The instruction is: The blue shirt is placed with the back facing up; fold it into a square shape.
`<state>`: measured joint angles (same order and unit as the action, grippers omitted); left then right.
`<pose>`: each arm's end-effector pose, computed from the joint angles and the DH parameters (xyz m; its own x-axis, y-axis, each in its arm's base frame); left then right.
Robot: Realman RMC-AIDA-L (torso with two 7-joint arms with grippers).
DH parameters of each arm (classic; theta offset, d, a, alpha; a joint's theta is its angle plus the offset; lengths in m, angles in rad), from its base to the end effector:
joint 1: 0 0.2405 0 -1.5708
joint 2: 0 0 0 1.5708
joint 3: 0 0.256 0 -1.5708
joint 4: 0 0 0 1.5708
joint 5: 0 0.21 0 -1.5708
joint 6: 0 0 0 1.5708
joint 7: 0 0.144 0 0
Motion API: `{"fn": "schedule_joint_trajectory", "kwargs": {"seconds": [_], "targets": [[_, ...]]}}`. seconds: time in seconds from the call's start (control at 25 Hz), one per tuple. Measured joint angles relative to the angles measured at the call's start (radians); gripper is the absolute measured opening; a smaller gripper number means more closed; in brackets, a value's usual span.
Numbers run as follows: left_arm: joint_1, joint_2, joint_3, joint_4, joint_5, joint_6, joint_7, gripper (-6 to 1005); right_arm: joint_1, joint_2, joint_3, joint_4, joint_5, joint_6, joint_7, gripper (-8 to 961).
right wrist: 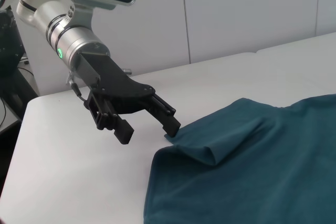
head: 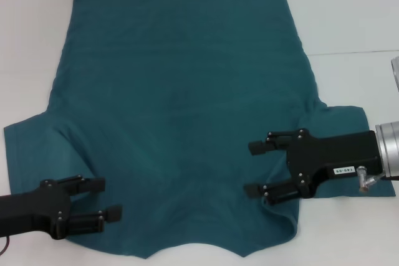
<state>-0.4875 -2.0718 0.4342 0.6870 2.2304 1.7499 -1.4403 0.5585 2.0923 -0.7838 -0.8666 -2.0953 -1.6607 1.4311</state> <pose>-0.2933 0.2942 0.0209 0.7237 0.4764 0.4993 0.5703 -0.8202 -0.0442 0.2309 0.3343 0.0098 0.9106 -0.2135 -0.3540 -0.2682 -0.9568 -0.1128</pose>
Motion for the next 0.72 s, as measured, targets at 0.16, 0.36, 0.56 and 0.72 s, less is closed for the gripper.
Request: {"fn": "schedule_joint_trajectory", "kwargs": {"seconds": [0.16, 0.36, 0.56, 0.72], "targets": [[-0.001, -0.002, 0.001, -0.001, 0.000, -0.001, 0.000, 856, 0.003, 0.000, 0.000, 0.000, 0.000, 0.000, 0.000, 915], [-0.005, -0.003, 0.003, -0.001, 0.000, -0.001, 0.000, 851, 0.004, 0.000, -0.002, 0.000, 0.000, 0.002, 0.000, 915], [-0.005, -0.002, 0.003, 0.002, 0.000, -0.004, 0.000, 847, 0.005, 0.000, 0.000, 0.001, 0.000, 0.006, -0.001, 916], [-0.002, -0.002, 0.003, 0.006, -0.001, -0.012, -0.005, 843, 0.008, 0.000, -0.002, 0.004, 0.000, 0.012, -0.002, 916]]}}
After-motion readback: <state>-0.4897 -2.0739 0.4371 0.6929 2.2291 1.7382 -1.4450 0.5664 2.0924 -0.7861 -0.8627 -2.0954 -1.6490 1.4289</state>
